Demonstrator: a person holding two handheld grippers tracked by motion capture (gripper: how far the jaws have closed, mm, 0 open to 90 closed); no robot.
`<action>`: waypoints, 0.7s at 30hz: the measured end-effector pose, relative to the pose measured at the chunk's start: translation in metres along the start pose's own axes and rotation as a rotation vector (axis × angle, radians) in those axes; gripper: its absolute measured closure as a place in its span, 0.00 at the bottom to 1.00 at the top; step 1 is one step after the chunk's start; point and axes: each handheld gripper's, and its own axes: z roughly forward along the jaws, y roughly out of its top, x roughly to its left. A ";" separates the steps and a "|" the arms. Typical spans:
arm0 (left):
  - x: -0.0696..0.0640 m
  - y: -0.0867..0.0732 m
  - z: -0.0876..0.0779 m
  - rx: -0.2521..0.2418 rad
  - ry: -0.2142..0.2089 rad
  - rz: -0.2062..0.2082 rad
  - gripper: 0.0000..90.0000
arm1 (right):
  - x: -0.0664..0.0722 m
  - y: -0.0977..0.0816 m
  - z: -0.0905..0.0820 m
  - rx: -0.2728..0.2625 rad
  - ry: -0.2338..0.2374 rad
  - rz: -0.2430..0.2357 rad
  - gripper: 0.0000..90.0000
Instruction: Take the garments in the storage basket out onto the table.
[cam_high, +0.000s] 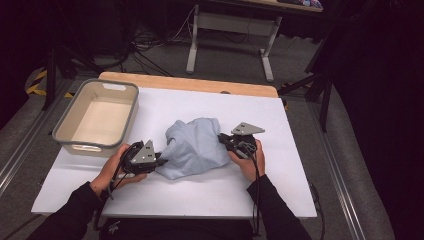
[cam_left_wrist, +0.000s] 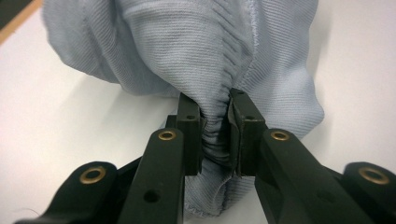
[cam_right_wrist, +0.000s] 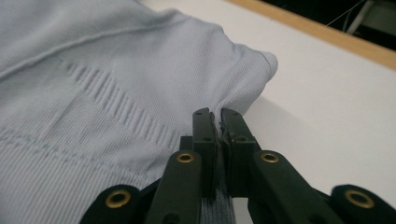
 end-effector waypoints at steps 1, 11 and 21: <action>0.002 0.002 0.000 -0.008 0.000 -0.007 0.85 | -0.001 0.000 -0.004 -0.009 -0.009 0.004 0.95; 0.002 0.013 0.001 -0.082 -0.040 0.002 0.77 | 0.002 -0.011 -0.055 -0.012 -0.101 -0.002 0.95; 0.013 0.007 -0.006 -0.177 0.044 -0.157 0.47 | 0.007 -0.040 -0.062 0.099 -0.125 0.012 0.94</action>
